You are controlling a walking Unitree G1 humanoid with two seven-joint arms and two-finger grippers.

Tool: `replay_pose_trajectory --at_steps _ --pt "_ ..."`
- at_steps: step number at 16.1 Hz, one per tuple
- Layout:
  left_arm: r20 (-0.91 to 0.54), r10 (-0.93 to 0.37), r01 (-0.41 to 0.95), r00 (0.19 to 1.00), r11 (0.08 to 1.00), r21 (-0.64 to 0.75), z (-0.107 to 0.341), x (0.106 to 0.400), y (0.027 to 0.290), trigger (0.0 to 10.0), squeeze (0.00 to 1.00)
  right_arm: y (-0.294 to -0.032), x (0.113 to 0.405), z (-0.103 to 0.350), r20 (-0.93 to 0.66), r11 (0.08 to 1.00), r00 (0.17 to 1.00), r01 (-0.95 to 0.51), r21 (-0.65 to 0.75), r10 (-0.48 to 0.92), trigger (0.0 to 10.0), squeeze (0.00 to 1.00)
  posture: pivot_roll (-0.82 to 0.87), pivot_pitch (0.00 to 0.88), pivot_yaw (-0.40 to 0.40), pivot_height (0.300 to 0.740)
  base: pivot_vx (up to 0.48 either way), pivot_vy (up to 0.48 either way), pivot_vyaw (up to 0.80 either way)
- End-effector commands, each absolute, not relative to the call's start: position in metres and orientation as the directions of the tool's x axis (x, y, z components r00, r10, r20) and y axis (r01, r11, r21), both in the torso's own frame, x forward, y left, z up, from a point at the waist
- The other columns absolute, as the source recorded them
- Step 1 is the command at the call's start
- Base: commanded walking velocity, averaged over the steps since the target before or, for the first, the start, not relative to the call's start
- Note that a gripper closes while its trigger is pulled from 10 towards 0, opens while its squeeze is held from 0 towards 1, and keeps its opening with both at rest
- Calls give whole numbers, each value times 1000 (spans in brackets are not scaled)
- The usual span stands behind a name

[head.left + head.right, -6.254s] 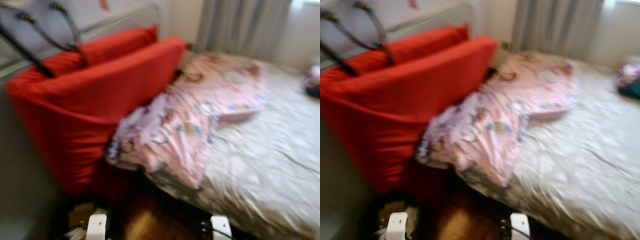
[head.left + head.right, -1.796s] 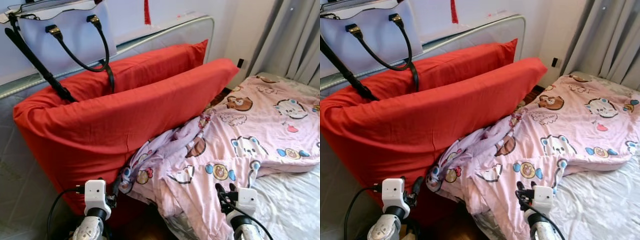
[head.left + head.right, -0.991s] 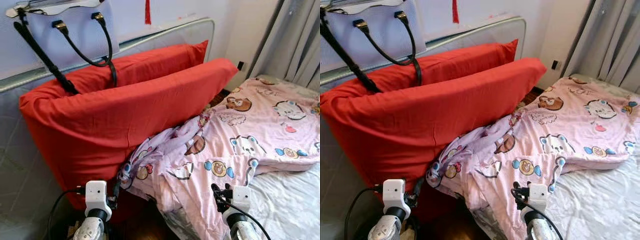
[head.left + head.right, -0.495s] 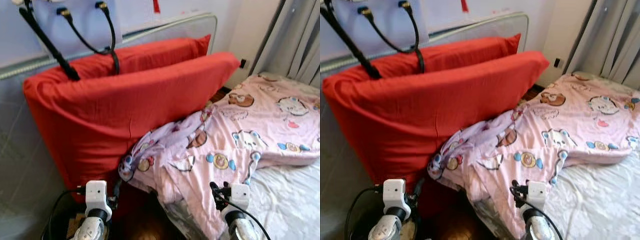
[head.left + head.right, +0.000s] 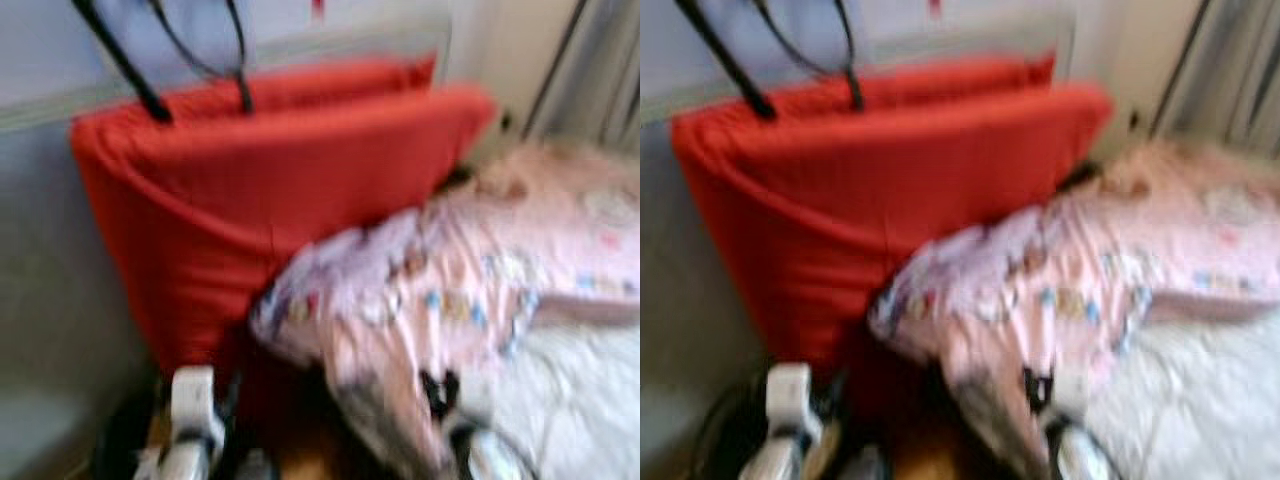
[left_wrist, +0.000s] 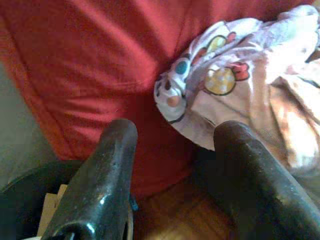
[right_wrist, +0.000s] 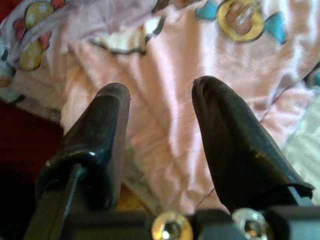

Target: Clean up the room

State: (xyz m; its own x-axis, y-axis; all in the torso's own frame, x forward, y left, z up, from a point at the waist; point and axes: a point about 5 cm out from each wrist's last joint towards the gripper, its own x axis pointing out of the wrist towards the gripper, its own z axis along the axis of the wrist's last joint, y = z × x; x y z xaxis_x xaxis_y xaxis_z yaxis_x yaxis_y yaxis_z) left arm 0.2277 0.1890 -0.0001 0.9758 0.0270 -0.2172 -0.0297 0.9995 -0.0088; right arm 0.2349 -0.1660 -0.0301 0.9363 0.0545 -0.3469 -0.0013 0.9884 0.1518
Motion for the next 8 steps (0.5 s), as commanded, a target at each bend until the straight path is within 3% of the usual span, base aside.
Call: replay_pose_trajectory --at_steps 1,8 --pt "-191 27 -30 981 999 -15 7 235 190 10000 0 -164 237 -30 -351 989 934 -19 148 71 10000 0 13 0 -18 656 0 0 0" --pt "-194 17 -21 981 1000 -18 8 235 188 10000 0 -167 232 -35 -375 986 924 -20 165 81 10000 0 15 0 -16 626 0 0 0"
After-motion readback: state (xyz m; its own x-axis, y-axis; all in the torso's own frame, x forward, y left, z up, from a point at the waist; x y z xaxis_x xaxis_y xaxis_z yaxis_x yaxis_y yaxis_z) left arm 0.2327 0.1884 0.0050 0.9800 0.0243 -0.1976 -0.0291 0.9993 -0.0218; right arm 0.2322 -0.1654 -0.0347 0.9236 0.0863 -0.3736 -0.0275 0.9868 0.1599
